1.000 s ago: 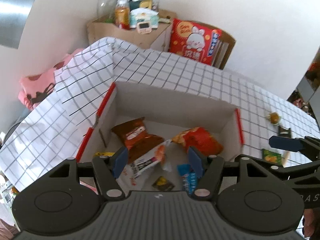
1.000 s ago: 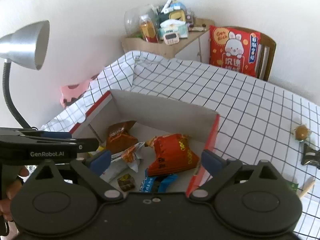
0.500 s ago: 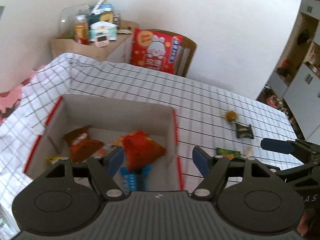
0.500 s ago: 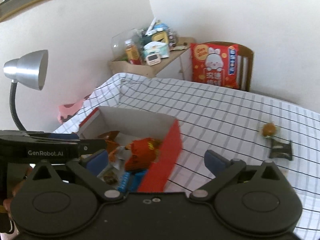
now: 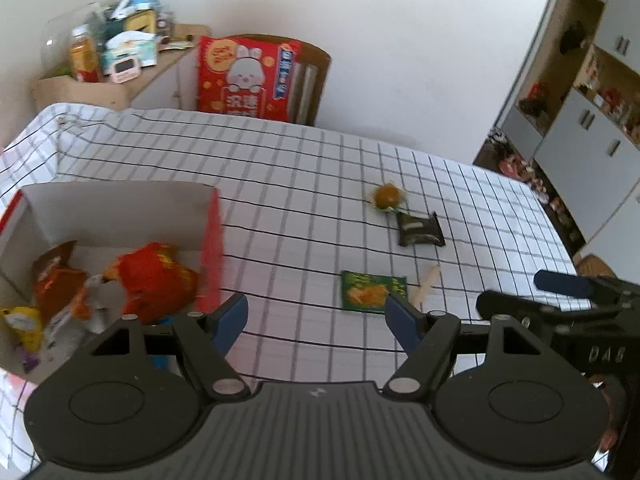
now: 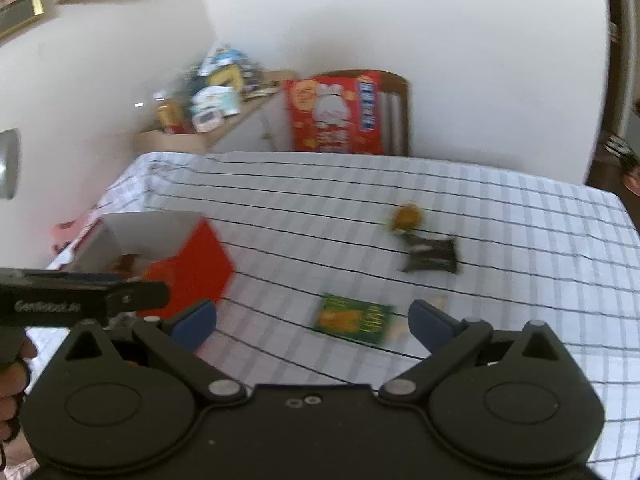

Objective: Organize snacks
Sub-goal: 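Withdraw both tools from the box toward the remaining snacks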

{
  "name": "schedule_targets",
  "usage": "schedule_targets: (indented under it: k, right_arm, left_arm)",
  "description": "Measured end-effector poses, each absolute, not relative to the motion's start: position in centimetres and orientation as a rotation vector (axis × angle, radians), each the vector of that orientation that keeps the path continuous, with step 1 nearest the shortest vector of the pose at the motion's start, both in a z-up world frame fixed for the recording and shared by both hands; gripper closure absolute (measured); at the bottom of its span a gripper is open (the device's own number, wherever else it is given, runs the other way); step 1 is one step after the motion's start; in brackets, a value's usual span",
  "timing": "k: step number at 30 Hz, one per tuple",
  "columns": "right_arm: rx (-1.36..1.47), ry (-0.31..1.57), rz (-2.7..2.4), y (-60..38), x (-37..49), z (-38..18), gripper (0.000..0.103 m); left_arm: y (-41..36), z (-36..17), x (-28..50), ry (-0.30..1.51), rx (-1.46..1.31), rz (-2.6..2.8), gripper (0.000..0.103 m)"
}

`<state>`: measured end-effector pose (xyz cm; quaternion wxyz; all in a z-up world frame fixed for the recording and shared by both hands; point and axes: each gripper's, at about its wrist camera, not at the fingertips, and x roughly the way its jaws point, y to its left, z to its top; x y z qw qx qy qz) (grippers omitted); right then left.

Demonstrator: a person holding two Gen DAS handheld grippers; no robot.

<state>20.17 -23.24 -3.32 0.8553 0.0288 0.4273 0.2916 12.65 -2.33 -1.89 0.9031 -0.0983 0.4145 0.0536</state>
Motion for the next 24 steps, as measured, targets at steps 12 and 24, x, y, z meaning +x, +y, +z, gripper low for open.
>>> schedule_targets:
  k: [12,24]
  right_arm:
    - [0.124,1.021,0.443,-27.9,25.6,-8.5,0.008]
    - [0.146,1.136,0.400,-25.4,30.8,-13.6,0.039]
  left_arm:
    - [-6.8,-6.0,18.6,0.951,-0.191,0.132,0.028]
    - [-5.2,-9.1,24.2,1.062,-0.335,0.268,0.028]
